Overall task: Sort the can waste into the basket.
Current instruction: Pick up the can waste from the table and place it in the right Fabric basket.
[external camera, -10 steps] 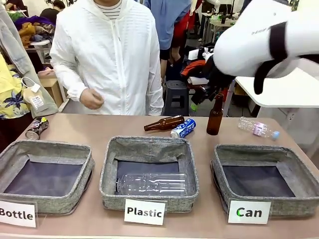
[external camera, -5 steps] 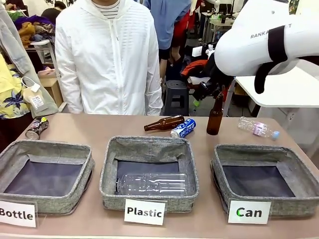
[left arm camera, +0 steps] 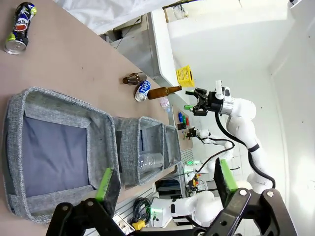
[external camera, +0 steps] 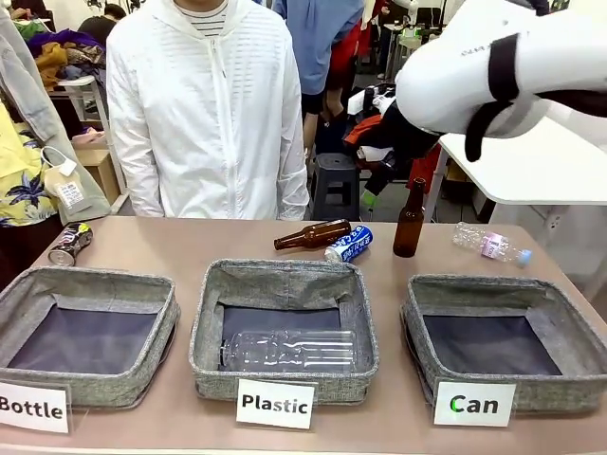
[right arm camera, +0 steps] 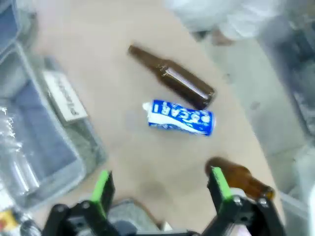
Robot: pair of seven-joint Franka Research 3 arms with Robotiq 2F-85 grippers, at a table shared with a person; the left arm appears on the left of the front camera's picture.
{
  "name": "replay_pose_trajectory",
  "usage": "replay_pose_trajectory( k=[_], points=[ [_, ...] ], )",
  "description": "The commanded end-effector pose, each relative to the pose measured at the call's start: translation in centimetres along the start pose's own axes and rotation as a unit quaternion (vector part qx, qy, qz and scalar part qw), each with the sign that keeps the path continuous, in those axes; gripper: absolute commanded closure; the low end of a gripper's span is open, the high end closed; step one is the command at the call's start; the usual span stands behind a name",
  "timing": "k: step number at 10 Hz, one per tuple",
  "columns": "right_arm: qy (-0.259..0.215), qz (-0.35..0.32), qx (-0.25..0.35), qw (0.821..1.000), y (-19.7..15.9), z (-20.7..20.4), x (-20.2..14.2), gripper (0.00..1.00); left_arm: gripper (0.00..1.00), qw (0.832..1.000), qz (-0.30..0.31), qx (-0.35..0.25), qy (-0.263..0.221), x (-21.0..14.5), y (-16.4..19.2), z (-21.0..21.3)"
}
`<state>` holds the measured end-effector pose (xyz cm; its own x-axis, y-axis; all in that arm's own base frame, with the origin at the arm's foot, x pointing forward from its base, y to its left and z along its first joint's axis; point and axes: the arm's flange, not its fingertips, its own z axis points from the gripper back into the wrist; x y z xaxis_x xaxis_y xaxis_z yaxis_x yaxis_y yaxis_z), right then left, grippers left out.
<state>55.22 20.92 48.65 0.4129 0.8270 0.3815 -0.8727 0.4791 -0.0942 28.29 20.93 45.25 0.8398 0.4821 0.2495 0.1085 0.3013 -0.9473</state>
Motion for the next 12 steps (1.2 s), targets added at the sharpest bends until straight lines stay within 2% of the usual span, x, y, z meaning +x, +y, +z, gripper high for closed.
replay_pose_trajectory(
  k=[1,3,4,6,7,8,9,10,12],
  points=[
    [-0.008,0.354,0.144,0.924,-2.9,0.3,-1.3,0.0,0.0,1.0,-0.011,-0.009,-0.001,0.0,-0.1,0.0],
    [0.013,0.48,0.196,0.855,-2.5,-0.8,-2.0,0.0,0.0,1.0,-0.011,-0.009,-0.001,0.0,-0.1,0.0],
    [-0.017,0.517,0.196,0.833,-2.7,-1.1,-2.2,0.0,0.0,1.0,-0.011,-0.009,-0.001,0.0,-0.1,0.0],
    [-0.021,0.505,0.14,0.851,-2.4,-1.8,-1.8,0.0,0.0,1.0,-0.011,-0.009,-0.001,0.0,-0.1,0.0],
    [-0.022,0.48,0.094,0.872,-1.9,-2.1,-1.5,0.0,0.0,1.0,-0.011,-0.009,-0.001,0.0,-0.1,0.0],
    [-0.036,0.347,0.016,0.937,-1.7,-1.5,-0.9,0.0,0.0,1.0,-0.011,-0.009,-0.001,0.0,-0.1,0.0],
    [-0.007,0.475,0.134,0.87,-1.7,-1.8,-1.7,0.0,0.0,1.0,-0.011,-0.009,-0.001,0.0,-0.1,0.0],
    [-0.034,0.445,0.128,0.886,-2.0,-0.3,-2.8,0.0,0.0,1.0,-0.011,-0.009,-0.001,0.0,-0.1,0.0],
    [-0.054,0.432,0.04,0.899,1.8,7.4,-10.0,0.0,0.0,1.0,-0.011,-0.009,-0.001,0.0,-0.1,0.0]
  ],
)
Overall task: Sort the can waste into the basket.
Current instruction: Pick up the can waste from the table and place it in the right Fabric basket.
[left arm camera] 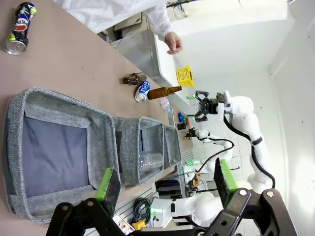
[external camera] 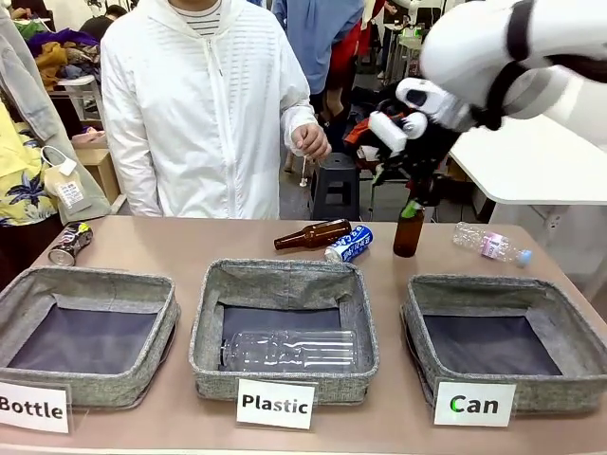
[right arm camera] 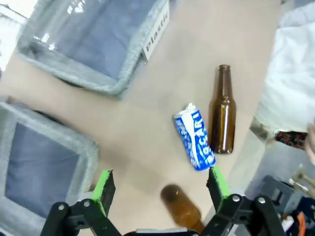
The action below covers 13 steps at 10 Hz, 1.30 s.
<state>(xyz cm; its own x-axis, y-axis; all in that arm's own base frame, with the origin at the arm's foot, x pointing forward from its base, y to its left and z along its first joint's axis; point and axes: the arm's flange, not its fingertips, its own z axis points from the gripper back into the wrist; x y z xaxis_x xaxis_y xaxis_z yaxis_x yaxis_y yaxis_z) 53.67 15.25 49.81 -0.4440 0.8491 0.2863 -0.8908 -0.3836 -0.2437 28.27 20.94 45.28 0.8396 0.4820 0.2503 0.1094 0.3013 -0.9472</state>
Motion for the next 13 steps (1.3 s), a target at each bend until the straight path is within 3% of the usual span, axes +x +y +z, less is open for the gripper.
replay_pose_trajectory(
  k=[1,4,5,7,9,10,12,13],
  points=[
    [0.013,-0.039,-0.098,0.994,12.1,6.1,-0.9,0.0,0.0,1.0,-0.01,-0.009,-0.001,0.0,0.0,0.0],
    [-0.045,-0.168,-0.23,0.958,24.8,8.3,-5.1,0.0,0.0,1.0,-0.01,-0.009,-0.001,0.0,0.0,0.0],
    [-0.071,-0.234,-0.282,0.928,28.6,8.3,-7.5,0.0,0.0,1.0,-0.01,-0.009,-0.001,0.0,0.0,0.0],
    [-0.143,-0.294,-0.324,0.887,32.6,6.8,-11.3,0.0,0.0,1.0,-0.01,-0.009,-0.001,0.0,0.0,0.0],
    [-0.216,-0.394,-0.351,0.821,35.7,4.6,-14.5,0.0,0.0,1.0,-0.01,-0.009,-0.001,0.0,0.0,0.0],
    [-0.241,-0.405,-0.356,0.807,36.7,3.2,-15.5,0.0,0.0,1.0,-0.01,-0.009,-0.001,0.0,0.0,0.0],
    [-0.262,-0.411,-0.356,0.798,37.2,1.9,-16.8,0.0,0.0,1.0,-0.01,-0.009,-0.001,0.0,0.0,0.0],
    [-0.242,-0.396,-0.344,0.816,35.0,1.8,-16.1,0.0,0.0,1.0,-0.01,-0.009,-0.001,0.0,0.0,0.0]
  ],
)
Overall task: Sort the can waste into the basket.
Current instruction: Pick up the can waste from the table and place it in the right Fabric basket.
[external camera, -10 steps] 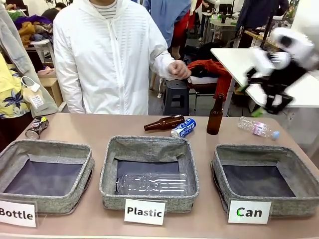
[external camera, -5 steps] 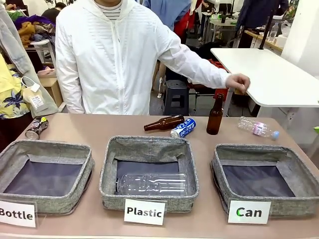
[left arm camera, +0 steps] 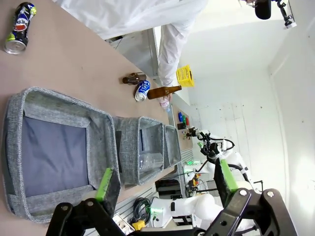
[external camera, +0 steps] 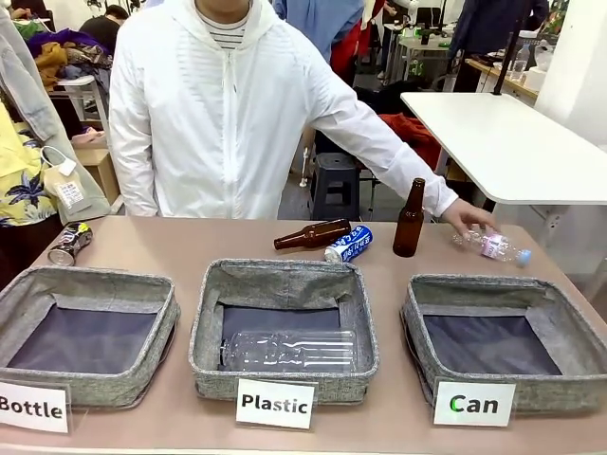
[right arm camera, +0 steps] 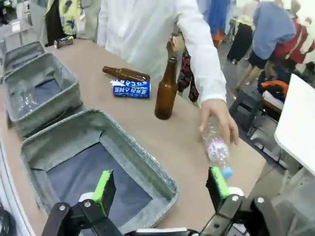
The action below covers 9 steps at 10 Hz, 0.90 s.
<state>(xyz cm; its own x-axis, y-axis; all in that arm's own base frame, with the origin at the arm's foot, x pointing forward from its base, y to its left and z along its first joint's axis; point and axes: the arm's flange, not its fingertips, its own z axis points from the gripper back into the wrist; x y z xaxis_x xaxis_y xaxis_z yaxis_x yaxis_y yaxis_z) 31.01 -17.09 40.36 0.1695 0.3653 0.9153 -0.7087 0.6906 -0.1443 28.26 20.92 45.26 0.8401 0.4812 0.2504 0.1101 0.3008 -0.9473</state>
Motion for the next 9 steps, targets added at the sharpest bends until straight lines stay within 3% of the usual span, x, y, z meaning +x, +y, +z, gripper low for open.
replay_pose_trajectory(
  k=[1,3,6,9],
  points=[
    [0.039,0.082,0.014,0.996,3.3,-5.5,2.7,0.0,0.0,1.0,-0.01,-0.008,-0.002,0.0,-0.1,0.0],
    [0.101,0.091,0.06,0.989,-0.4,-10.1,6.5,0.0,0.0,1.0,-0.01,-0.008,-0.002,0.0,-0.1,0.0],
    [0.051,0.081,0.09,0.991,1.1,-3.7,4.7,0.0,0.0,1.0,-0.01,-0.008,-0.002,0.0,-0.1,0.0],
    [0.005,0.065,0.062,0.996,4.0,0.2,1.1,0.0,0.0,1.0,-0.01,-0.008,-0.002,0.0,-0.1,0.0]
  ],
)
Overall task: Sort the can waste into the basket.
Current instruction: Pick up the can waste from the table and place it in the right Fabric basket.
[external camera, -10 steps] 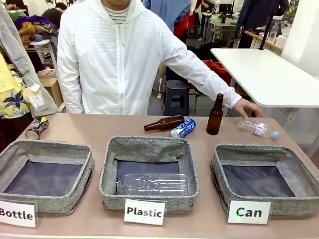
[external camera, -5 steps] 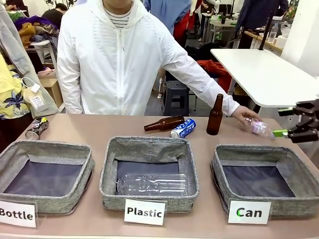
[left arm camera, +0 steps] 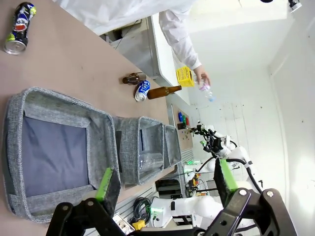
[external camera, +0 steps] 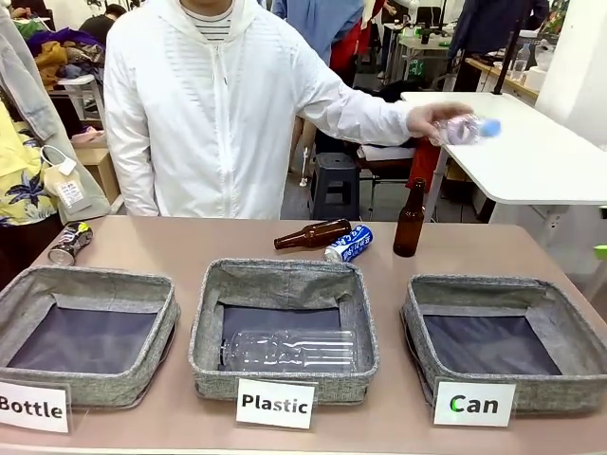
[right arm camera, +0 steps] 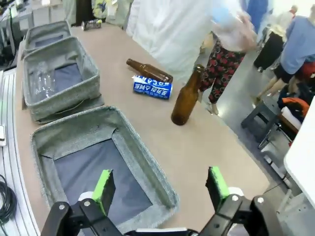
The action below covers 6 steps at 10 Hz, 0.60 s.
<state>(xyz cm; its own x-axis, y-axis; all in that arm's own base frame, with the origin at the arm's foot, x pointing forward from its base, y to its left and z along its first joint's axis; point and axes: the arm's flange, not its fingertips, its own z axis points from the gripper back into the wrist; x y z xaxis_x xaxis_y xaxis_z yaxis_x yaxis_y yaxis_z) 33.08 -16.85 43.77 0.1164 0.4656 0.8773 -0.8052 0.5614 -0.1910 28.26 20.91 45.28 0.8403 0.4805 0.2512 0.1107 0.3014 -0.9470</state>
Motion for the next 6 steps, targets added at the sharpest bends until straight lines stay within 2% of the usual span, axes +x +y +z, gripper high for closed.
replay_pose_trajectory(
  k=[1,4,5,6],
  points=[
    [-0.022,0.002,-0.003,1.0,6.0,-1.0,-2.5,0.0,0.0,1.0,-0.01,-0.008,-0.002,0.0,0.0,0.0],
    [-0.01,0.006,0.016,1.0,4.5,-2.9,-2.3,0.0,0.0,1.0,-0.01,-0.008,-0.002,0.0,0.0,0.0],
    [0.004,0.021,0.024,0.999,3.8,-4.0,-1.0,0.0,0.0,1.0,-0.01,-0.008,-0.002,0.0,0.0,0.0],
    [0.04,0.034,0.035,0.998,2.8,-5.9,1.4,0.0,0.0,1.0,-0.01,-0.008,-0.002,0.0,0.0,0.0]
  ],
)
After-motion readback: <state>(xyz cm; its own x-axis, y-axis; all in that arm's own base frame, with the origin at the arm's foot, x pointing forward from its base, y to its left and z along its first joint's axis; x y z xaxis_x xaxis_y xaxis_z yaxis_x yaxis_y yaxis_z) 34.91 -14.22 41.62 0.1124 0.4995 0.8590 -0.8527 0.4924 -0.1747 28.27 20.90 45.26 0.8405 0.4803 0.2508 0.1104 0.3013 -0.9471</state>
